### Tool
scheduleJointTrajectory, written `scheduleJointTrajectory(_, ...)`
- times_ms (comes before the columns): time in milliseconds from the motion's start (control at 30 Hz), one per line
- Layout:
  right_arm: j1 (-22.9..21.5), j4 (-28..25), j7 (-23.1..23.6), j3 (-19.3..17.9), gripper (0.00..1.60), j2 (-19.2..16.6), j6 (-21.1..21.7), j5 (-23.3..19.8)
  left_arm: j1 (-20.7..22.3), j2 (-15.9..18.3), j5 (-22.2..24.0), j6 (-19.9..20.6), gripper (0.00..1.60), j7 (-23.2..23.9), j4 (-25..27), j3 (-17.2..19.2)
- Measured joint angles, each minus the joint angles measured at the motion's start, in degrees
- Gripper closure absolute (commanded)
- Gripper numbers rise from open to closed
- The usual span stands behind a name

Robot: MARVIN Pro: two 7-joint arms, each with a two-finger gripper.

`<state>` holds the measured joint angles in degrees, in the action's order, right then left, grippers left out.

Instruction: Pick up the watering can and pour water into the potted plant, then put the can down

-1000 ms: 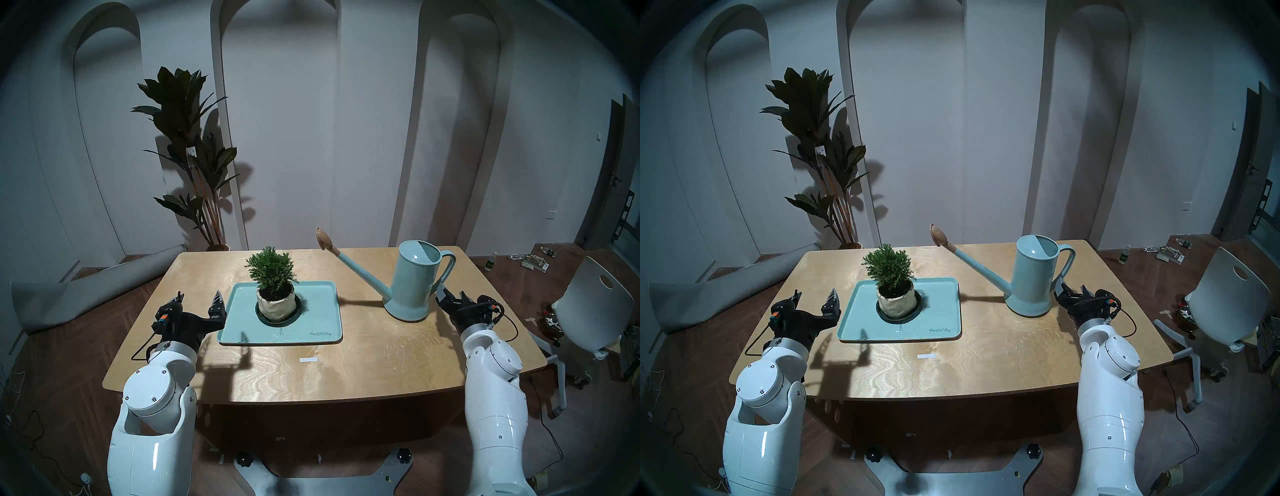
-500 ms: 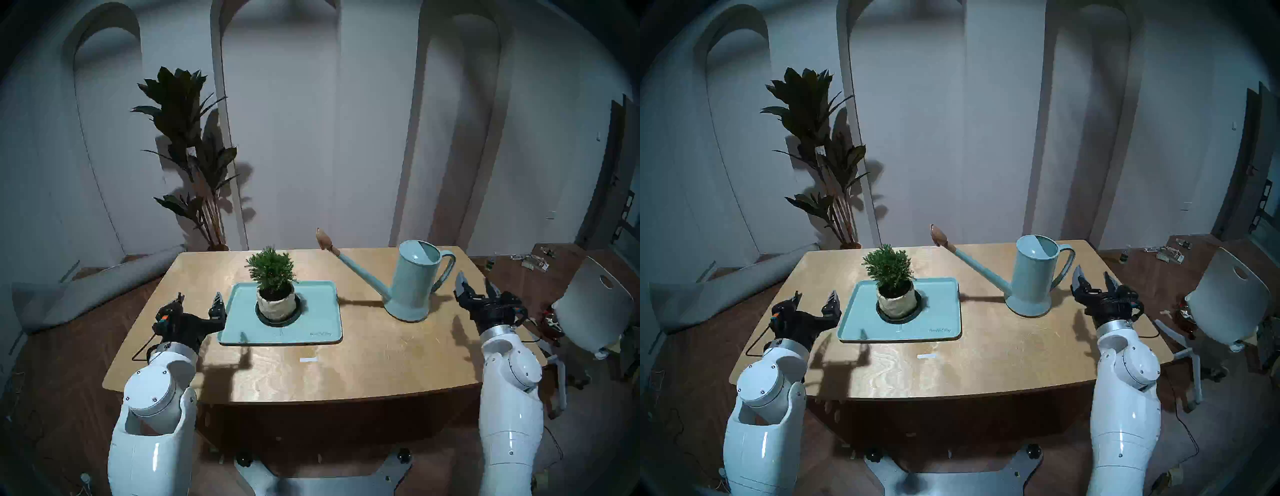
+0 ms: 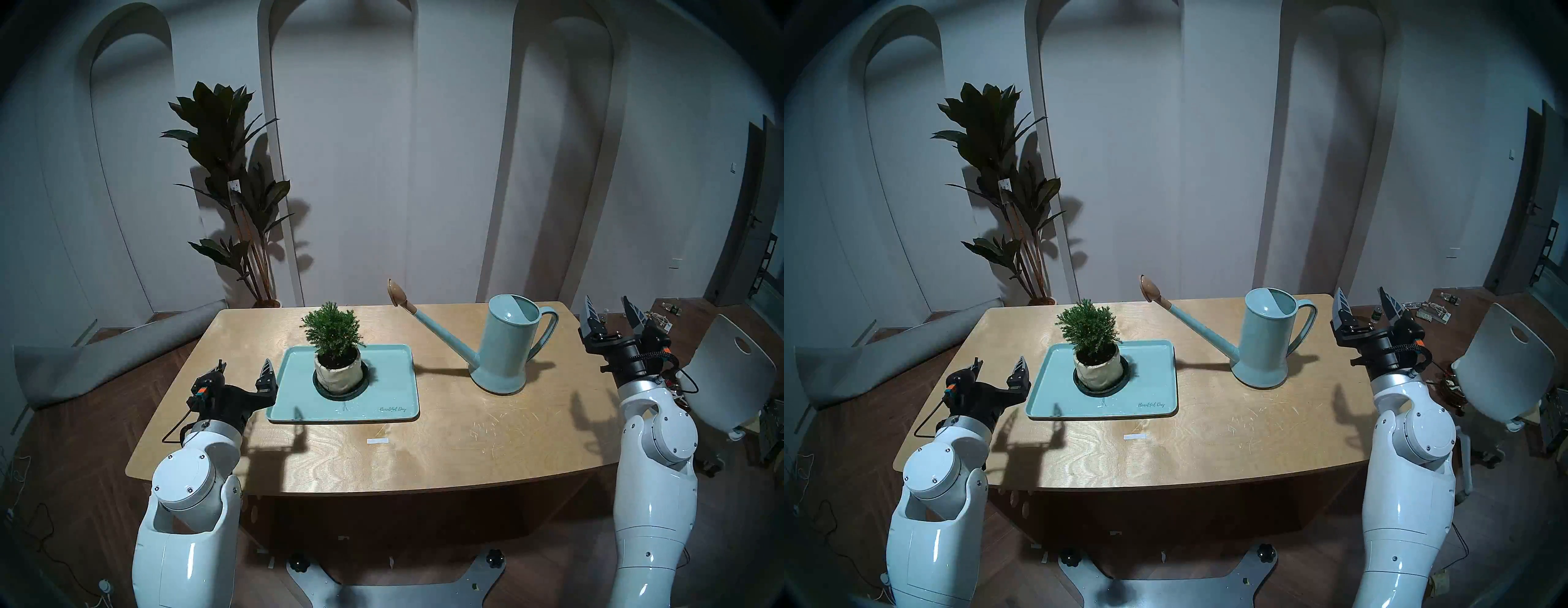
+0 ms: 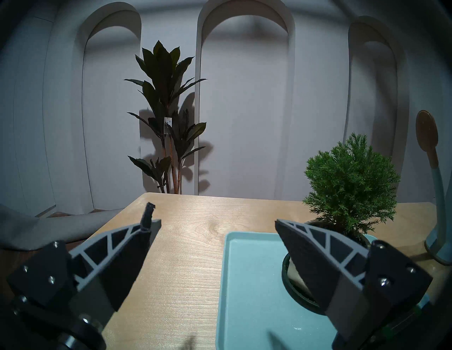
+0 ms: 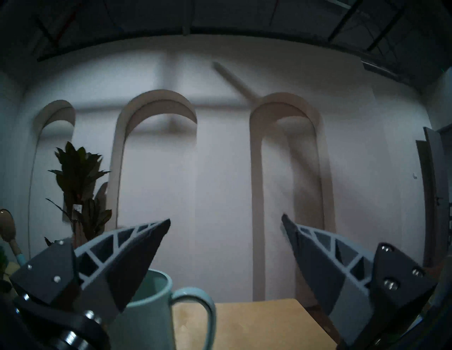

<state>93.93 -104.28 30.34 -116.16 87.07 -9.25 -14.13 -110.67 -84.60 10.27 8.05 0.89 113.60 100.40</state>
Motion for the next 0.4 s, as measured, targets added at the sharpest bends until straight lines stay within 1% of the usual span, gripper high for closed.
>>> scheduleJointTrajectory(133,1.0,-2.6,2.0,3.3,0.00,1.1,0.1,0.5,0.0,0.0,0.0,0.0,0.00,0.0,0.0,0.0)
scheduleJointTrajectory(200,2.6,-4.8,3.4,6.2,0.00,2.2,0.9,1.0,0.0,0.0,0.0,0.0,0.00,0.0,0.0,0.0)
scheduleJointTrajectory(267,3.4,-5.5,4.0,7.4,0.00,2.6,1.6,1.2,0.0,0.0,0.0,0.0,0.00,0.0,0.0,0.0)
scheduleJointTrajectory(333,4.9,-6.2,4.7,9.4,0.00,3.2,2.7,1.6,0.0,0.0,0.0,0.0,0.00,0.0,0.0,0.0)
scheduleJointTrajectory(367,6.2,-6.5,5.1,11.1,0.00,3.6,3.7,2.0,0.0,0.0,0.0,0.0,0.00,0.0,0.1,0.0)
scheduleJointTrajectory(400,6.2,-6.5,5.1,11.1,0.00,3.6,3.7,2.0,0.0,0.0,0.0,0.0,0.00,0.0,0.1,0.0)
